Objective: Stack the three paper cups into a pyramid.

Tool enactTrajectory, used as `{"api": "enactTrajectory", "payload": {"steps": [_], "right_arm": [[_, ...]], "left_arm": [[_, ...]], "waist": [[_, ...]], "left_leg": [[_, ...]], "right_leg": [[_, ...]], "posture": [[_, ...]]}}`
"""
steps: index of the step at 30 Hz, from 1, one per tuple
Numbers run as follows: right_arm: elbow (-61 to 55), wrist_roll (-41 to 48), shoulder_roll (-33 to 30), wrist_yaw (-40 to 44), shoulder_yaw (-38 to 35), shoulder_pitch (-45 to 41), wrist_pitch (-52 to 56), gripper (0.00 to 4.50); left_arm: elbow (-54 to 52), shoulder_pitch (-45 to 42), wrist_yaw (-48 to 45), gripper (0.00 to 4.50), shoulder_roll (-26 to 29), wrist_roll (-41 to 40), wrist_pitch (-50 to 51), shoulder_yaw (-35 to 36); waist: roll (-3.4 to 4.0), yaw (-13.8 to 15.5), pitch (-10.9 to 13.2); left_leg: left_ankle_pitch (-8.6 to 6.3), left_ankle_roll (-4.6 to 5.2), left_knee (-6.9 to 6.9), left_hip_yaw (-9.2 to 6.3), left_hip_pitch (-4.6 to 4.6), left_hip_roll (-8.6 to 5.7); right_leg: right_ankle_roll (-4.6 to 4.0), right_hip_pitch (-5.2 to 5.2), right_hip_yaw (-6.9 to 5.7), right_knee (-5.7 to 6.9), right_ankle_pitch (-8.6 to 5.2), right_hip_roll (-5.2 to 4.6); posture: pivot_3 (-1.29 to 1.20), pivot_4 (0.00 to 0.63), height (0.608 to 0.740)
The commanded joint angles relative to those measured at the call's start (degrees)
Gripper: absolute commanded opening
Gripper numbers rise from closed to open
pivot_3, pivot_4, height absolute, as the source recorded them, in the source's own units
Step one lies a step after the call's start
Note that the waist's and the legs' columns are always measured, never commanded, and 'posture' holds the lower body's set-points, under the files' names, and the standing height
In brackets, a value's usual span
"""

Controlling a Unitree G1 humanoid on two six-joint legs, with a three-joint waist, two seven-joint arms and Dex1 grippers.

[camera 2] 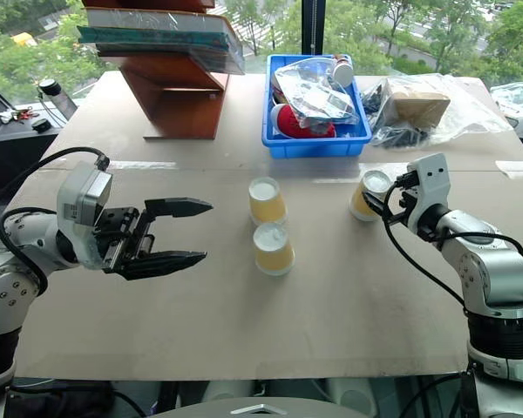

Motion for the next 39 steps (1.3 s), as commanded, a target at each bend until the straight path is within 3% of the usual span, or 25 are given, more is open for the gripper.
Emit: {"api": "enactTrajectory", "payload": {"steps": [1,5,7,11,18,24,31,39], "right_arm": [[1.2,-1.5,0.2,-0.2,0.8,-1.5,-3.4,4.46],[2.7,-1.8,1.3,-0.3,1.0,-2.2,-4.7,4.46],[3.0,-1.7,1.7,-0.1,0.8,-2.4,-5.4,3.92],[2.2,-1.4,1.3,1.3,1.0,-1.9,-6.2,2.15],[-10.4,4.5,-4.2,11.7,1.5,3.6,-6.2,2.15],[-25.1,12.7,-10.7,17.4,4.1,12.1,-1.9,2.15],[-23.8,7.9,-9.7,15.4,11.5,11.6,-5.6,2.15],[-21.4,4.5,-9.3,15.9,14.4,12.7,-9.5,2.15]], "left_arm": [[-0.7,0.7,-0.6,4.50,-0.3,0.5,-2.0,2.1],[-0.7,2.2,-0.4,4.50,-0.7,0.7,-2.8,2.8],[-0.6,3.2,-0.6,4.50,-0.6,1.0,-3.4,3.2],[-0.4,4.9,-1.1,4.50,-0.9,1.6,-4.3,3.8],[1.7,8.3,-0.9,4.50,-4.7,6.1,-10.7,3.7],[11.1,11.6,-10.1,4.50,-4.7,10.3,-17.7,3.2],[14.9,10.1,-14.1,4.50,-4.2,11.3,-18.7,2.1],[14.3,9.7,-14.1,4.50,-4.2,11.1,-17.8,2.0]], "waist": [[0.00,0.0,0.0],[0.00,0.0,0.0],[0.00,0.0,0.0],[0.02,0.0,0.0],[0.17,0.2,0.1],[0.17,-0.1,0.1],[0.11,0.2,0.1],[0.11,0.1,0.1]], "left_leg": [[-0.01,0.01,0.00,0.00,0.00,0.00],[-0.01,0.01,0.00,0.02,-0.01,0.00],[0.00,0.00,0.00,0.02,-0.01,0.00],[-0.01,0.01,-0.01,0.02,-0.01,0.00],[-0.02,0.04,-0.02,0.01,-0.03,0.00],[-0.07,0.11,-0.02,-0.05,0.01,0.04],[-0.07,0.12,0.06,-0.04,0.03,0.02],[-0.07,0.12,0.03,-0.06,-0.02,0.02]], "right_leg": [[0.00,0.00,0.00,0.00,0.00,0.00],[0.00,0.00,0.00,-0.01,0.00,-0.01],[0.00,0.00,0.00,-0.01,0.00,-0.01],[0.00,0.00,0.00,-0.01,0.00,-0.02],[0.00,0.00,-0.02,-0.03,0.00,-0.03],[0.00,0.02,-0.06,-0.03,0.00,0.00],[-0.01,0.05,-0.07,-0.01,0.00,-0.03],[-0.01,0.03,-0.09,-0.03,-0.01,-0.02]], "posture": [[0.00,0.150,0.740],[0.00,0.150,0.740],[0.00,0.150,0.740],[0.00,0.150,0.740],[0.00,0.150,0.740],[0.00,0.150,0.740],[0.00,0.150,0.740],[0.00,0.150,0.740]]}}
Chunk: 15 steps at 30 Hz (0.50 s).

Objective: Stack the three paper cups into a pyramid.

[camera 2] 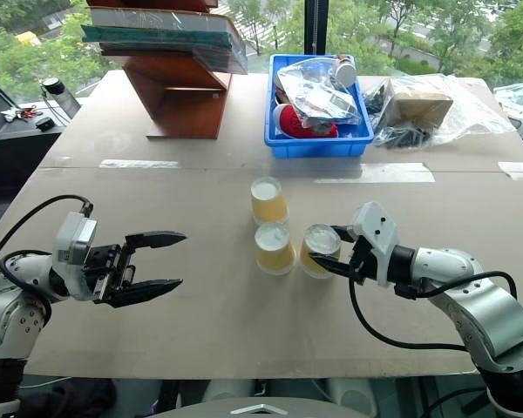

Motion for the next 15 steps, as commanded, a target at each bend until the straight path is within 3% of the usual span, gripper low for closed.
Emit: {"api": "enactTrajectory", "payload": {"steps": [1,15], "right_arm": [[0.0,-1.5,0.1,0.5,0.5,0.7,-3.2,2.15],[2.3,-6.4,1.3,1.2,5.3,1.9,-8.1,2.15]], "left_arm": [[-1.5,-0.1,-0.3,4.50,0.6,-0.5,0.3,0.4],[-3.1,0.1,0.8,4.50,0.1,-0.6,1.2,0.2]], "waist": [[0.00,0.0,0.0],[-0.06,-0.2,0.0]], "left_leg": [[0.00,0.00,0.00,0.01,0.00,0.00],[0.00,0.00,0.01,0.00,0.06,0.02]], "right_leg": [[0.00,0.00,0.01,0.00,0.00,0.00],[0.00,0.01,0.01,0.06,0.00,0.03]], "posture": [[0.00,0.150,0.740],[0.00,0.150,0.740]]}}
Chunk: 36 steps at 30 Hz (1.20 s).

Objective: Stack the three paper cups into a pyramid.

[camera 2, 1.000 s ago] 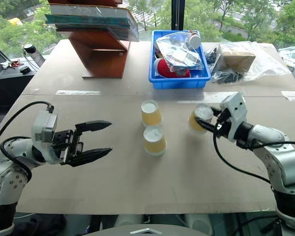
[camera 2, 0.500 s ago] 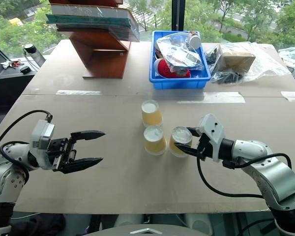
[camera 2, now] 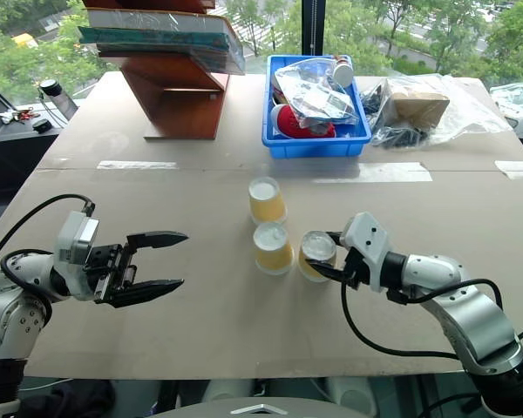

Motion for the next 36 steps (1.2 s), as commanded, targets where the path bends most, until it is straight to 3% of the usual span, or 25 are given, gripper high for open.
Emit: {"api": "enactTrajectory", "payload": {"steps": [1,17,20,22,23,30,36], "right_arm": [[-0.5,-0.5,0.5,0.3,1.3,0.1,-0.7,2.15],[-3.0,-1.7,1.2,-0.8,2.8,-1.4,2.5,2.15],[-2.8,-1.9,1.1,-0.9,2.7,-2.2,3.2,3.26],[-3.1,-1.0,0.6,-0.1,1.7,-2.7,3.3,4.26],[-3.5,-0.6,0.0,0.3,0.9,-2.8,3.3,4.47],[-7.4,3.0,-3.1,1.5,-8.2,-0.3,1.3,4.47],[-14.5,10.1,-3.7,2.8,-20.5,8.3,-0.9,4.47]], "left_arm": [[-1.9,-0.2,0.3,4.50,0.1,-0.6,0.1,0.1],[-2.1,-1.3,0.6,4.50,0.1,-0.6,0.6,-1.1],[-1.9,-2.0,0.9,4.50,0.1,-0.5,0.7,-1.7],[-1.8,-2.7,1.6,4.50,0.0,-0.3,1.2,-2.3],[-1.8,-3.5,2.6,4.50,-0.3,-0.5,2.0,-2.7],[-2.1,-9.0,11.8,4.50,-2.7,1.1,5.9,-5.2],[0.8,-16.8,16.0,4.50,-6.0,5.7,5.7,-11.3]], "waist": [[-0.01,0.0,0.0],[-0.07,-0.1,0.0],[-0.07,0.0,0.0],[-0.07,0.1,0.0],[-0.07,0.1,0.0],[-0.09,0.5,-0.1],[-0.09,0.9,-0.1]], "left_leg": [[0.00,0.00,0.00,0.00,0.00,0.00],[0.00,0.00,0.00,0.00,0.04,0.01],[0.00,0.00,0.00,0.00,0.04,0.01],[0.00,0.00,0.00,0.00,0.03,0.01],[0.00,0.00,0.00,0.00,0.02,0.01],[0.00,0.00,0.02,-0.05,-0.05,-0.04],[0.00,0.00,0.05,-0.08,-0.07,-0.05]], "right_leg": [[0.00,0.00,0.00,0.00,0.00,0.00],[-0.01,0.00,0.01,0.03,0.00,0.01],[-0.01,0.01,0.01,0.03,0.00,0.02],[-0.01,0.00,0.00,0.03,0.00,0.01],[-0.01,0.00,0.00,0.02,0.00,0.01],[0.01,0.02,-0.02,-0.01,0.01,-0.03],[0.02,0.07,-0.04,-0.02,0.01,-0.02]], "posture": [[0.00,0.150,0.740],[0.00,0.150,0.740],[0.00,0.150,0.740],[0.00,0.150,0.740],[0.00,0.150,0.740],[0.00,0.150,0.740],[0.00,0.150,0.740]]}}
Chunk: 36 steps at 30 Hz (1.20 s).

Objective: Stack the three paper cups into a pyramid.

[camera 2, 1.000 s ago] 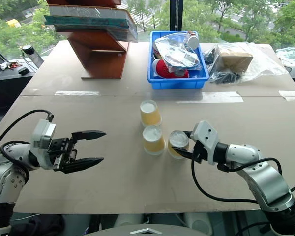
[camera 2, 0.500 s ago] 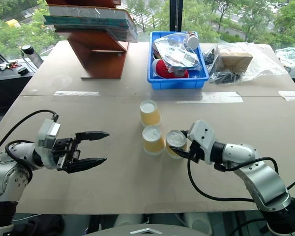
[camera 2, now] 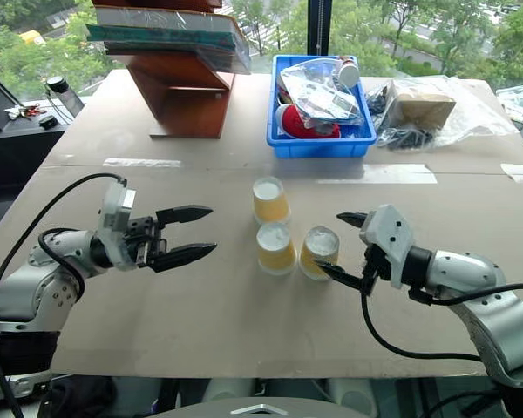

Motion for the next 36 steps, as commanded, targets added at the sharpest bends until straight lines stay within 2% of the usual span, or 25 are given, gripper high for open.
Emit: {"api": "enactTrajectory", "payload": {"steps": [1,11,19,24,27,30,31,36], "right_arm": [[-4.7,3.3,-0.5,0.1,-5.3,1.7,-1.8,4.47],[-13.0,6.4,0.2,-4.3,-15.4,11.1,-2.8,4.47],[-14.8,7.7,-0.5,-7.7,-16.7,15.3,-3.9,4.47],[-14.8,7.9,-1.8,-8.8,-17.4,19.1,-7.1,4.47],[-14.8,8.7,-2.0,-9.4,-17.9,21.7,-9.6,4.50],[-14.8,10.2,-0.9,-9.3,-18.3,24.5,-12.0,4.50],[-14.8,10.8,-0.3,-9.4,-18.6,25.2,-12.5,4.50],[-14.6,9.4,1.2,-9.4,-20.4,25.2,-14.1,4.50]], "left_arm": [[1.0,-2.8,1.8,4.50,-1.3,2.9,-1.3,-2.0],[13.9,-14.0,5.8,4.50,-8.3,13.5,-6.5,-9.8],[24.5,-19.9,6.4,4.50,-13.4,19.0,-12.2,-11.8],[27.3,-21.8,6.2,4.50,-14.9,20.3,-13.7,-12.4],[28.7,-22.9,5.9,3.86,-15.6,20.6,-14.1,-12.3],[29.8,-23.8,5.1,2.63,-16.0,20.6,-14.8,-12.4],[29.7,-24.1,5.0,2.43,-16.1,20.4,-14.6,-12.4],[28.9,-26.8,4.3,2.43,-16.1,19.9,-13.9,-11.8]], "waist": [[-0.01,-0.1,0.0],[-0.02,-0.3,0.0],[-0.04,0.0,0.0],[-0.04,0.2,0.0],[-0.04,0.3,0.0],[-0.04,0.6,0.0],[-0.04,0.6,0.0],[-0.04,0.6,0.0]], "left_leg": [[0.00,0.00,0.01,0.00,0.03,-0.01],[0.01,-0.01,0.04,-0.04,0.06,-0.04],[0.01,-0.01,0.10,-0.01,0.04,-0.11],[0.01,-0.01,0.09,-0.01,0.03,-0.12],[0.01,-0.01,0.10,-0.02,0.03,-0.12],[0.01,-0.01,0.10,-0.02,0.03,-0.13],[0.01,-0.01,0.10,-0.02,0.03,-0.13],[0.02,-0.02,0.15,-0.02,0.02,-0.13]], "right_leg": [[0.00,0.03,0.00,0.00,0.00,0.00],[0.00,0.09,0.01,0.00,0.00,0.03],[0.01,0.13,-0.05,0.01,0.00,0.02],[0.01,0.13,-0.06,0.01,0.00,0.02],[0.01,0.13,-0.06,0.01,0.00,0.02],[0.01,0.15,-0.08,0.01,0.00,0.02],[0.01,0.15,-0.08,0.01,0.00,0.02],[0.02,0.16,-0.09,0.02,0.00,0.01]], "posture": [[0.00,0.150,0.740],[0.00,0.150,0.740],[0.00,0.150,0.740],[0.00,0.150,0.740],[0.00,0.150,0.740],[0.00,0.150,0.740],[0.00,0.150,0.740],[0.00,0.150,0.740]]}}
